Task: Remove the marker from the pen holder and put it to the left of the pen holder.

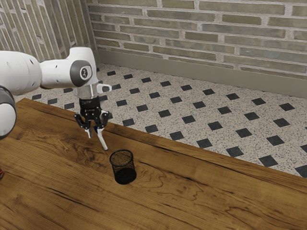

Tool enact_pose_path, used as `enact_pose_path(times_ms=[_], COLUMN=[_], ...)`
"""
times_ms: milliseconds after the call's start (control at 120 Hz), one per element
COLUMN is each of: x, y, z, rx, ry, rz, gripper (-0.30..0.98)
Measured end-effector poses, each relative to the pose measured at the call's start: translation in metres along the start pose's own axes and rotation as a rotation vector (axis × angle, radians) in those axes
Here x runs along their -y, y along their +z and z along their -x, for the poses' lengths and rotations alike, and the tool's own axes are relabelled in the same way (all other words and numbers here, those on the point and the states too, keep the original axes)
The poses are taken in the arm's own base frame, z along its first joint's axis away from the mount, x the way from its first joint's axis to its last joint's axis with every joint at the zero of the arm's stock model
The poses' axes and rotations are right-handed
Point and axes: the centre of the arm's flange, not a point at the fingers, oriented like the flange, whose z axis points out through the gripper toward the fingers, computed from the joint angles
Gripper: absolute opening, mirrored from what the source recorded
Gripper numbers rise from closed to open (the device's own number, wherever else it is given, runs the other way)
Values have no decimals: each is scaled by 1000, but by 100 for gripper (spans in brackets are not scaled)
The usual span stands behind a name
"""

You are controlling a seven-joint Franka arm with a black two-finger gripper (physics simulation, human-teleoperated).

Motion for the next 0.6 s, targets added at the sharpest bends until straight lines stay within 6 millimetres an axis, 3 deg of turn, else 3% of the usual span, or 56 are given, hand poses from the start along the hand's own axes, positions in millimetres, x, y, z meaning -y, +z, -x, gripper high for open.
enact_pose_path(times_ms=[242, 317, 458, 600], x=[12, 25, 28, 30], y=[2, 15, 20, 28], z=[1, 3, 5, 8], rx=[10, 42, 66, 93], ry=[-32, -66, -77, -81], rz=[31, 51, 70, 74], gripper=[23, 17, 9, 17])
